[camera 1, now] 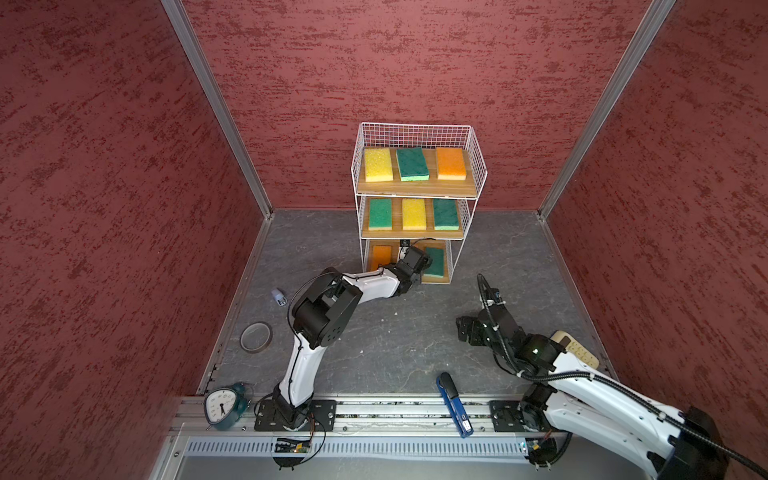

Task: Place and organize the cleaning sponges onto the shelf
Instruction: 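Lower the orange sponge between the orange and green sponges on the bottom shelf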

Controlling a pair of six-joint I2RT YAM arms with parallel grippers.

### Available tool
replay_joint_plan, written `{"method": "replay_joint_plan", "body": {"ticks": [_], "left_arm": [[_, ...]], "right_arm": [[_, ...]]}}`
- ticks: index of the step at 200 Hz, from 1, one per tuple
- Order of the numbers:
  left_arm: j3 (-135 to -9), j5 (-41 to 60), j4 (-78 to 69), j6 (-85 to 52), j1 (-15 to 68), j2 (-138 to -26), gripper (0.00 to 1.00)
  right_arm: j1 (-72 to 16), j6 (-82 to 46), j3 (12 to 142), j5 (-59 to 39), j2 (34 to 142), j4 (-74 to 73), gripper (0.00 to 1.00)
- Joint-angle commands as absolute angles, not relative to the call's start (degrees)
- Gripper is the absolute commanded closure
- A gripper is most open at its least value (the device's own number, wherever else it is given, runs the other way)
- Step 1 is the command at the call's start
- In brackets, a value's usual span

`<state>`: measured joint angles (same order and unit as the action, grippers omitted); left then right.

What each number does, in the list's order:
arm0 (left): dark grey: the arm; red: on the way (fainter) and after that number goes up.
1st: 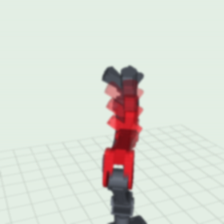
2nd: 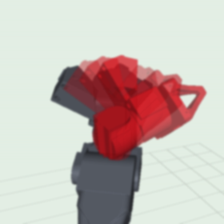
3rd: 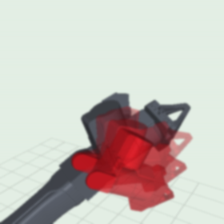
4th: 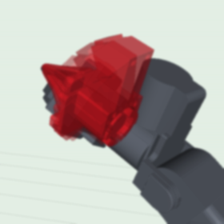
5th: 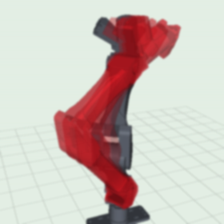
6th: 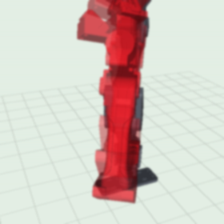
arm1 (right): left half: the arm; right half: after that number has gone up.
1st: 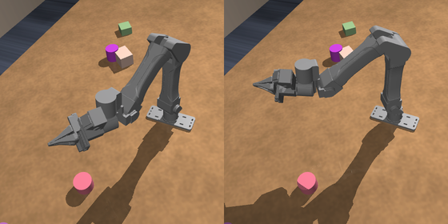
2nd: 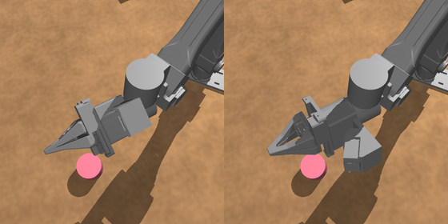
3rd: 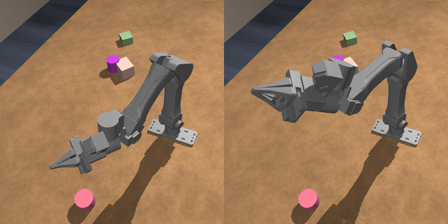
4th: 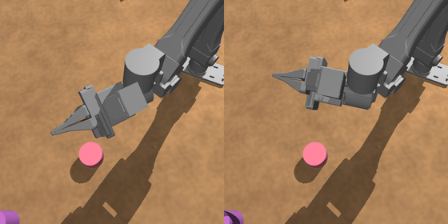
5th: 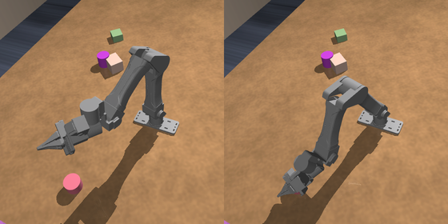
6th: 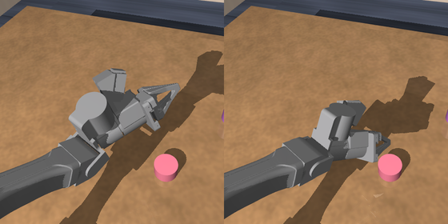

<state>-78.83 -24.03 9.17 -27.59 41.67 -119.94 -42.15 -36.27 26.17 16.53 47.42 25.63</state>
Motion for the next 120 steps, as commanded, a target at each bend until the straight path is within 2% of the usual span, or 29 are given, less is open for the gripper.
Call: {"method": "replay_joint_plan", "body": {"ticks": [1,120], "left_arm": [[-80.58,-23.37,10.17,-28.12,41.18,-121.28,0.34],[-82.19,-22.15,11.27,-28.30,40.69,-122.61,0.33]], "right_arm": [[-41.84,-37.22,25.40,16.01,46.71,25.68,0.05],[-41.85,-38.22,25.93,16.00,46.93,26.46,0.05]]}}
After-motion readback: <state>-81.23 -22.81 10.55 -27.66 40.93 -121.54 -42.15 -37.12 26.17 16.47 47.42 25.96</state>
